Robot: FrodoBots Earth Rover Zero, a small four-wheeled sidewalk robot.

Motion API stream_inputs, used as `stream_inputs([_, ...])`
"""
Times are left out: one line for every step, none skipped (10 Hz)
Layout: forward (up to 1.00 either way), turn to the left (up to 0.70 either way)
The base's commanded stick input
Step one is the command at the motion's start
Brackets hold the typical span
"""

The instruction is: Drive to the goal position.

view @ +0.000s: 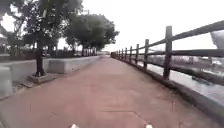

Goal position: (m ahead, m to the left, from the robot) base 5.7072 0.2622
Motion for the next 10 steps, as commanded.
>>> stream_inputs([1.0,0.0])
stream_inputs([1.0,0.0])
stream_inputs([1.0,0.0])
stream_inputs([1.0,0.0])
stream_inputs([1.0,0.0])
stream_inputs([1.0,0.0])
stream_inputs([1.0,0.0])
stream_inputs([1.0,0.0])
stream_inputs([1.0,0.0])
stream_inputs([1.0,0.0])
